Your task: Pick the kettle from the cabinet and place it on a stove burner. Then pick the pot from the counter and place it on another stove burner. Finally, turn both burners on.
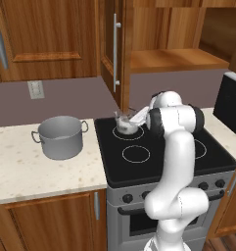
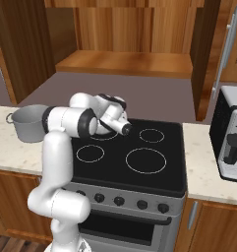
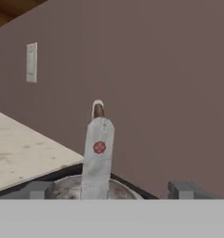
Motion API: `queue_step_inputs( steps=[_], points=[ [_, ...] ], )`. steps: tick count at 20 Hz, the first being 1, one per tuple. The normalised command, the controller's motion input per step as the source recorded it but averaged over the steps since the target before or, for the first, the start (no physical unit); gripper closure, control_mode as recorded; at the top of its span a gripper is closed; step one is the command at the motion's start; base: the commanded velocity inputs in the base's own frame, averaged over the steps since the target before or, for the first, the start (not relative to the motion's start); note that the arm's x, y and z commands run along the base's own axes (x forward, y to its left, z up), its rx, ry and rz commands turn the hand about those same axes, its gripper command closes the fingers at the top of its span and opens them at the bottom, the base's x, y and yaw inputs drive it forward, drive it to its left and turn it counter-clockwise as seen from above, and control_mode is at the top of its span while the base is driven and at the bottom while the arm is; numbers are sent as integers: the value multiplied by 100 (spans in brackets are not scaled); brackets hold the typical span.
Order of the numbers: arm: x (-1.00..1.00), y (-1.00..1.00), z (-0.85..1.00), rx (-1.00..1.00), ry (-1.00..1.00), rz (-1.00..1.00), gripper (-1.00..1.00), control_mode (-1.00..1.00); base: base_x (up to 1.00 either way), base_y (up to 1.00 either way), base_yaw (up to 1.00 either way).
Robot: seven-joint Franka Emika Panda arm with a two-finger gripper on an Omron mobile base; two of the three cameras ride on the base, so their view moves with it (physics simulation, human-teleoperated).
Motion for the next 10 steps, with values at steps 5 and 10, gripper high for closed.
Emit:
queue_step_inputs(
  steps=[5,10],
  points=[
    [-23,-6,0,1,0,0,-100,-100,0,0,0],
    [-27,-8,0,1,0,0,-100,-100,0,0,0]
  ],
)
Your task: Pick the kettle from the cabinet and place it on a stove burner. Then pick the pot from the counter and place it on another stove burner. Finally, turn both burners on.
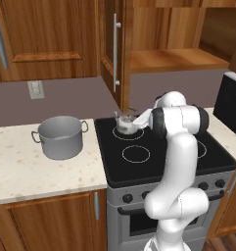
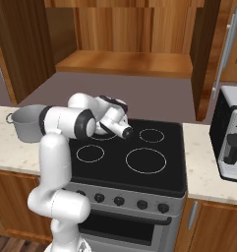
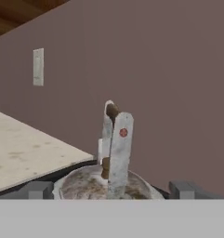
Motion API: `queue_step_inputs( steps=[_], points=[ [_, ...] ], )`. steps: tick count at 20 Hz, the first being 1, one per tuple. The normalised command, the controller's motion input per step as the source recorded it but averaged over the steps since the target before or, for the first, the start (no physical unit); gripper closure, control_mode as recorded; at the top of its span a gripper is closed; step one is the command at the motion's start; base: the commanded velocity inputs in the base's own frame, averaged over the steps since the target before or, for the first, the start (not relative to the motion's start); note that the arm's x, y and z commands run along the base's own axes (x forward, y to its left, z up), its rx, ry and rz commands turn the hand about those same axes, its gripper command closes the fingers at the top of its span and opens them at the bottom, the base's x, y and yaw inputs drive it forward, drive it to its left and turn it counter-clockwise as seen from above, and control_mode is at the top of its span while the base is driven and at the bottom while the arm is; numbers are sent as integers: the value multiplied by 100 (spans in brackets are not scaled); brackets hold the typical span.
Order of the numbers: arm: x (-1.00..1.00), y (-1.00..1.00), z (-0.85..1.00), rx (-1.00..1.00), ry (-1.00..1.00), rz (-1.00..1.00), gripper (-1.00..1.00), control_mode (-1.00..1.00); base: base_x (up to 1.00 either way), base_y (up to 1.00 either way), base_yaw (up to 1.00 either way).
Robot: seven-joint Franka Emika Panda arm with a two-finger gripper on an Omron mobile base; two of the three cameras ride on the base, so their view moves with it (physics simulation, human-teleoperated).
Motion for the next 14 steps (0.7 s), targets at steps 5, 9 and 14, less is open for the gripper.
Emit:
queue_step_inputs(
  steps=[5,9,14],
  points=[
    [-33,-10,-1,0,0,0,-100,-100,0,0,0],
    [-40,-16,0,0,0,0,-100,-100,0,0,0],
    [-46,-4,4,-4,0,0,-100,-100,0,0,0]
  ],
)
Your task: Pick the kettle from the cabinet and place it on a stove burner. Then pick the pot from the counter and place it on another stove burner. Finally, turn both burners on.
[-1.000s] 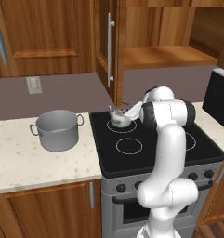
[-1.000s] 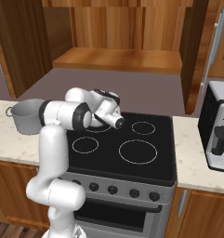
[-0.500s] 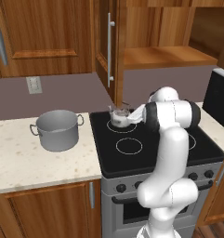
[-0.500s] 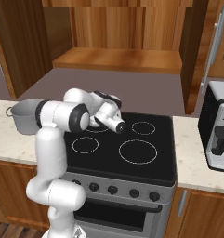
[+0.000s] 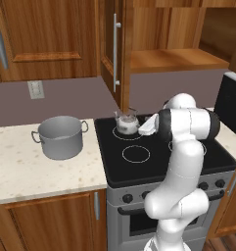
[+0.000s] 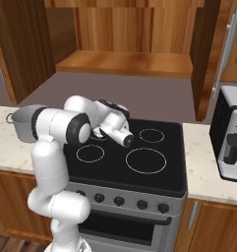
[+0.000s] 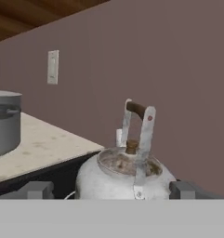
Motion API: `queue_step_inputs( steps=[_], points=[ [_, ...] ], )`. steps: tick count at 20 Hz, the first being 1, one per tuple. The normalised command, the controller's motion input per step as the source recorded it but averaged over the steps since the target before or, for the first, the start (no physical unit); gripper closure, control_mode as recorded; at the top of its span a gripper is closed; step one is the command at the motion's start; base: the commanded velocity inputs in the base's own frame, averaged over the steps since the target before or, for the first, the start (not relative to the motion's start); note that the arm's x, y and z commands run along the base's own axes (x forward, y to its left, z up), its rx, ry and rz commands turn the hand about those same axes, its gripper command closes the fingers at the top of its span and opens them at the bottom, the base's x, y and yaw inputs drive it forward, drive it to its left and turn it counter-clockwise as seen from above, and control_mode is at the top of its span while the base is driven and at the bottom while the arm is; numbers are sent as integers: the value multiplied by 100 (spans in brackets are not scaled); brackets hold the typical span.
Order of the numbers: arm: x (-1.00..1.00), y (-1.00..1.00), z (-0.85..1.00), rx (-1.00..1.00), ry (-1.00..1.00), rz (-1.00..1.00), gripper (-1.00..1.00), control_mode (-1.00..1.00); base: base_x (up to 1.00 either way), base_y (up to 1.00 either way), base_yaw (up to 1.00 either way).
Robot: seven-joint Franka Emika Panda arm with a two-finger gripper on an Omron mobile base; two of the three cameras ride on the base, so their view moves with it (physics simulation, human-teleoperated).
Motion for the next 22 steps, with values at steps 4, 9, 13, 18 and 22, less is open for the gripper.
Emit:
queue_step_inputs(
  steps=[4,9,13,18,22],
  points=[
    [-46,0,22,-7,0,0,-100,-100,0,0,0],
    [-44,0,32,-9,-1,0,-100,-100,0,0,0],
    [-43,0,33,-9,-4,0,-100,-100,0,0,0],
    [-39,0,39,-10,-10,0,-100,-100,0,0,0],
    [-42,0,43,-10,-14,0,-100,-100,0,0,0]
  ],
)
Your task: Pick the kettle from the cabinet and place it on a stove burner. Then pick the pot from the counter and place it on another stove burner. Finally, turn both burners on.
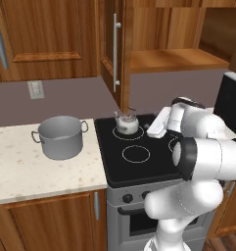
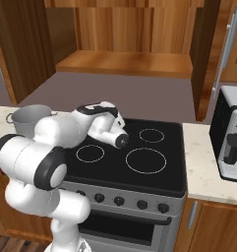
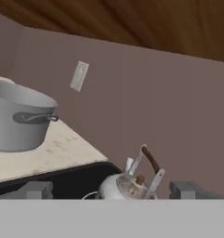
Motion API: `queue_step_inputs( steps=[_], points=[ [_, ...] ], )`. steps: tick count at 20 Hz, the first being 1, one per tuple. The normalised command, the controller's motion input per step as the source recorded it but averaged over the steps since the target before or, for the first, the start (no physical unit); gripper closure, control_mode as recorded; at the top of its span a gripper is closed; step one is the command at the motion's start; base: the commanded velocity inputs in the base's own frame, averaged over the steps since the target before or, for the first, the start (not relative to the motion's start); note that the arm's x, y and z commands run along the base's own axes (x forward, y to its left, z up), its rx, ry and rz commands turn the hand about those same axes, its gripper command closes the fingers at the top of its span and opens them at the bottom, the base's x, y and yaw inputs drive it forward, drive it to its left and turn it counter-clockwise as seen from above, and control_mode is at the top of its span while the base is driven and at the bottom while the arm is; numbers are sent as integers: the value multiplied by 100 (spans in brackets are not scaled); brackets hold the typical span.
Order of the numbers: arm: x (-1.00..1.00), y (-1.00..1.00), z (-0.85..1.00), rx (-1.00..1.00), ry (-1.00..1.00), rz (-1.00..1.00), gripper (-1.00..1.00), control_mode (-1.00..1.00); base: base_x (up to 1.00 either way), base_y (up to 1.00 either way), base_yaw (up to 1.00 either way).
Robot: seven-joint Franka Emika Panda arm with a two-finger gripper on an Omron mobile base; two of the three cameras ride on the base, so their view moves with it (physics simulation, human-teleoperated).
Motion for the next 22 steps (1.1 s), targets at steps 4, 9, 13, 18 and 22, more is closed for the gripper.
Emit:
queue_step_inputs(
  steps=[4,9,13,18,22],
  points=[
    [-44,0,44,-11,-15,0,-100,-100,0,0,0],
    [-46,0,40,-12,-13,0,-100,-100,0,0,0],
    [-52,0,43,-13,-13,0,-100,-100,0,0,0],
    [-49,0,45,-15,-14,0,-100,-100,0,0,0],
    [-41,0,47,-14,-10,0,-100,-100,0,0,0]
  ],
)
